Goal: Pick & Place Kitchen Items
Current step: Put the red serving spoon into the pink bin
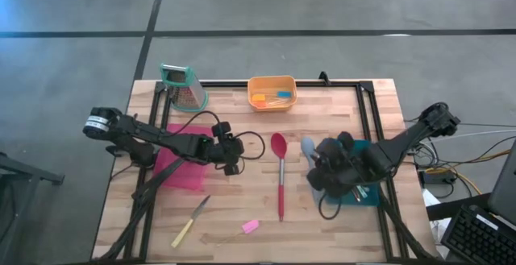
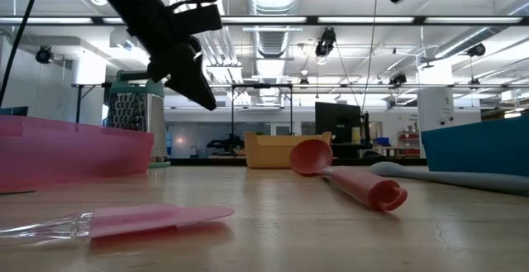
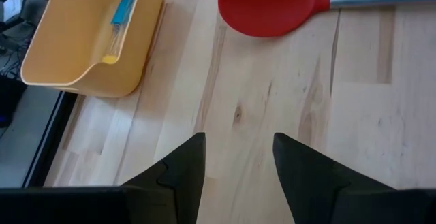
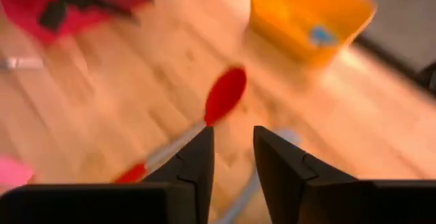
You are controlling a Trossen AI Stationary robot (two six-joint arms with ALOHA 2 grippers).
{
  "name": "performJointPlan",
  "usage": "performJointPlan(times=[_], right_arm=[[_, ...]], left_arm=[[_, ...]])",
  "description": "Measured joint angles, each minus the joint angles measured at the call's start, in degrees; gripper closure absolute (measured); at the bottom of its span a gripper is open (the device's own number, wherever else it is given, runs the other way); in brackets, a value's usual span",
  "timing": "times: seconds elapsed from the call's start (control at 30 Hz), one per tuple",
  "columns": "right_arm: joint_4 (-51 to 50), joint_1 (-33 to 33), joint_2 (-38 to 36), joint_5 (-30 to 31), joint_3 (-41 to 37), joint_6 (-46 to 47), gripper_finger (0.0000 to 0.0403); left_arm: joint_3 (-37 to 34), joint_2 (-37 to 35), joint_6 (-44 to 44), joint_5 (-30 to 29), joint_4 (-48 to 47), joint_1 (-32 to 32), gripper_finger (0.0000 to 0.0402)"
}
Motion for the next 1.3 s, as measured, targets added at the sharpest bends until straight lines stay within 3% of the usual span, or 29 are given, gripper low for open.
performJointPlan(times=[0.13, 0.33, 0.5, 0.67, 0.87, 1.3], right_arm=[[5.84, 0.46, 2.40, 6.10, 0.46, 2.50, 0.0331], [19.84, 0.00, 9.28, 3.72, 0.31, -0.22, 0.0360], [18.82, -0.01, 14.91, 2.65, 2.82, 2.24, 0.0382], [18.14, -0.97, 18.90, 2.32, 3.87, 6.86, 0.0392], [16.21, -4.20, 21.77, -3.12, 3.72, 12.94, 0.0363], [16.34, -13.10, 25.02, -14.60, 1.70, 14.14, 0.0234]], left_arm=[[0.00, 0.00, 1.05, -0.01, 0.10, 0.00, 0.0225], [0.00, -1.04, 5.33, 0.86, 2.41, 0.00, 0.0225], [-2.50, -4.14, 7.93, 5.30, 6.34, -0.02, 0.0225], [-5.71, -8.88, 6.69, 5.58, 6.88, -0.02, 0.0225], [-10.25, -15.45, 4.75, 5.33, 6.86, -0.02, 0.0225], [-14.82, -22.03, 2.95, 5.23, 9.46, -0.02, 0.0225]])
